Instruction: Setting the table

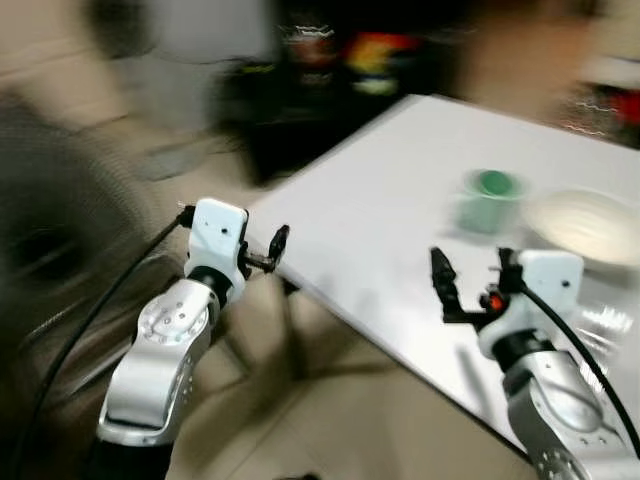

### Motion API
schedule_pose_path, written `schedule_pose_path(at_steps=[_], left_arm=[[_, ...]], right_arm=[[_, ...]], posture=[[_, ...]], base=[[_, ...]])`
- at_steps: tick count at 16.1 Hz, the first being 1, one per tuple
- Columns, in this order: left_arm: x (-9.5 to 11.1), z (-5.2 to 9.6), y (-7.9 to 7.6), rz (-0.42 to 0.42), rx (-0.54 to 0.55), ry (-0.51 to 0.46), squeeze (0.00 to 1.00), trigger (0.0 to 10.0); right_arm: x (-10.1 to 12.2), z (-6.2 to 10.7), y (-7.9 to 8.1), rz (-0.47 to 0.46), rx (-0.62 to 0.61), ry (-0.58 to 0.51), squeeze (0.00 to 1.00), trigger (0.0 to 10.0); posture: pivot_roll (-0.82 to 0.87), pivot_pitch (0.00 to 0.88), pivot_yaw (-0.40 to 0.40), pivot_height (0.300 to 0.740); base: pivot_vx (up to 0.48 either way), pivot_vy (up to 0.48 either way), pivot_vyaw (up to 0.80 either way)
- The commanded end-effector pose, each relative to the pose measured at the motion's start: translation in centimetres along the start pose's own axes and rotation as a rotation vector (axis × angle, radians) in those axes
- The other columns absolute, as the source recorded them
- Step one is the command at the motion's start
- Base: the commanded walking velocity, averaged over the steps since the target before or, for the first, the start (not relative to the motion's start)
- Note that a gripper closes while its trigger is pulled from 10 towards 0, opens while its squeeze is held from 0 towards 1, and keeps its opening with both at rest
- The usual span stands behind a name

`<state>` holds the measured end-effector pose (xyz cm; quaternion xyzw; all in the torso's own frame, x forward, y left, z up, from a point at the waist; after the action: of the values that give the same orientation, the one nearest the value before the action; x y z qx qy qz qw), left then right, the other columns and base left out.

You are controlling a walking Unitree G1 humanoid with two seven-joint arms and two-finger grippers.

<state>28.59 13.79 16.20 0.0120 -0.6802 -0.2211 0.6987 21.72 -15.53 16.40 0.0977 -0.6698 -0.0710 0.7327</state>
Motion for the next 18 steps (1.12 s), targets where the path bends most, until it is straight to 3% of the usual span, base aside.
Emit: schedule_pose_path(at_steps=[1, 7, 14, 18], left_arm=[[0.6, 0.2, 0.5, -0.02, 0.018, -0.02, 0.0, 10.0], [0.5, 0.9, 0.5, -0.032, 0.039, -0.023, 0.0, 10.0], [0.9, 0.2, 0.0, -0.017, 0.009, -0.039, 0.0, 10.0], [0.9, 0.1, 0.2, -0.02, 0.008, -0.039, 0.0, 10.0]], right_arm=[[0.0, 0.0, 0.0, 0.004, 0.011, -0.011, 1.0, 10.0], [-0.7, -0.7, 0.1, 0.015, 0.06, 0.003, 1.0, 10.0], [-1.0, -0.8, -0.8, 0.027, 0.015, -0.017, 1.0, 10.0], [-1.3, -0.9, -1.3, 0.075, 0.012, -0.019, 1.0, 10.0]], posture=[[-0.01, 0.0, 0.099, 0.74], [0.02, 0.0, 0.063, 0.74], [0.01, 0.0, 0.082, 0.74], [0.01, 0.0, 0.087, 0.74]], base=[[0.0, 0.0, 0.8], [0.0, 0.0, 0.8], [0.0, 0.044, 0.8], [0.0, 0.343, 0.0]])
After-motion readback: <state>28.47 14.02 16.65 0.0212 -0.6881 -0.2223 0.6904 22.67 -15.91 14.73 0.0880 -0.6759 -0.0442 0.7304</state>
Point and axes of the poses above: a point about 5 cm out from each wrist's last joint towards the gripper, its own z axis pointing back from the gripper into the wrist, its own x axis along the axis of the wrist's last joint, y = z × x, the point moved 1 cm from there along -z, pointing out of the wrist towards the gripper, and after that the axes turned 11 degrees about -z, right-handed, at the moved point
